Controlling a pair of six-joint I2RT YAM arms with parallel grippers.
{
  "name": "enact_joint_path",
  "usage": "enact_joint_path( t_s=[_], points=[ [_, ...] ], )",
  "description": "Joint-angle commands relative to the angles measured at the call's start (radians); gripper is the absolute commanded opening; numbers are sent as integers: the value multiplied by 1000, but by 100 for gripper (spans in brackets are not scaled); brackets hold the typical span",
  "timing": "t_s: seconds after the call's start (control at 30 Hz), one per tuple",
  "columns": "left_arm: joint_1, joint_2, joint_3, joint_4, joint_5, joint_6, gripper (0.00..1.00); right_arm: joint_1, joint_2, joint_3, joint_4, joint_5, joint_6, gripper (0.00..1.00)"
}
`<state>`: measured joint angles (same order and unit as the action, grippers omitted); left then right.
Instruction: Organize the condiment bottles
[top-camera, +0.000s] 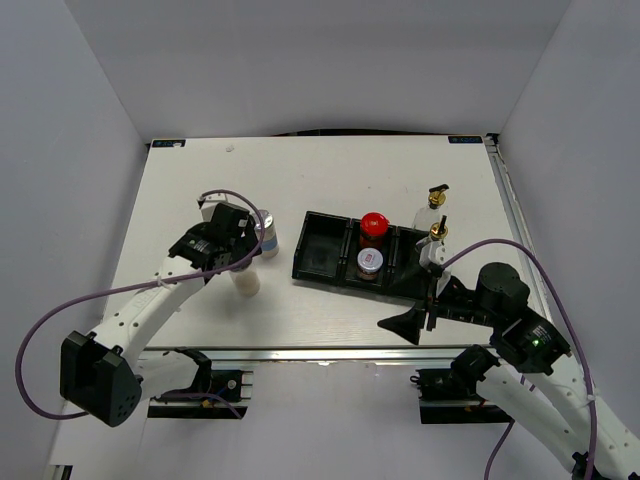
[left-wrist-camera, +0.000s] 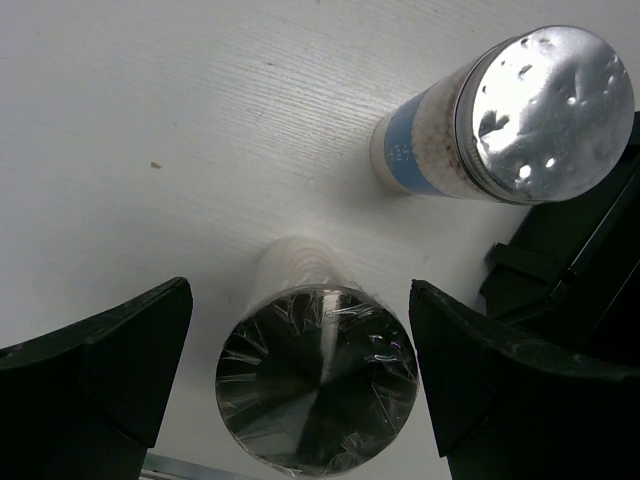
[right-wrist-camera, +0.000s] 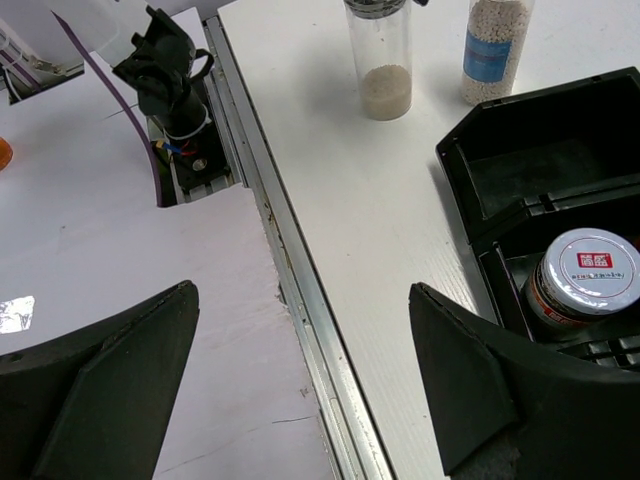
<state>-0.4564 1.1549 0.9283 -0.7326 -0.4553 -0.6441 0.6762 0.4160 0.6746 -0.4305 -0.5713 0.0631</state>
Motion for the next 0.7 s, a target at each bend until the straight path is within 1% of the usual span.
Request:
enact_joint_path(
  t_s=[0.0,0.2,0.27,0.37,0.4,0.47,0.5,0.57,0.6,0.67],
  points=[
    [7,-31,-9,35,35,4,98,6,6,3,42,-6,-14,89],
    [9,-20,-19,21,82,-6,98,5,12,5,42,-1,-14,89],
    [9,-26,-31,7,102,-5,96,6,15,3,41,1,-14,89],
    [9,-18,-33,-27,81,0,91,5,17,6,41,5,-14,90],
    [9,-8,-26,-37,76,3,84,5,17,6,41,5,-14,89],
    [9,-1,-19,-48,82,4,75,5,17,5,41,8,-13,89],
    [9,0,-10,-48,105,12,66,5,17,6,41,11,-13,89],
    [9,-1,4,-62,121,18,59,6,18,8,39,19,-13,89],
    [9,-6,20,-68,124,20,52,5,17,8,39,24,-11,89],
    [9,-12,35,-80,135,37,43,5,17,13,38,36,-11,89]
  ],
)
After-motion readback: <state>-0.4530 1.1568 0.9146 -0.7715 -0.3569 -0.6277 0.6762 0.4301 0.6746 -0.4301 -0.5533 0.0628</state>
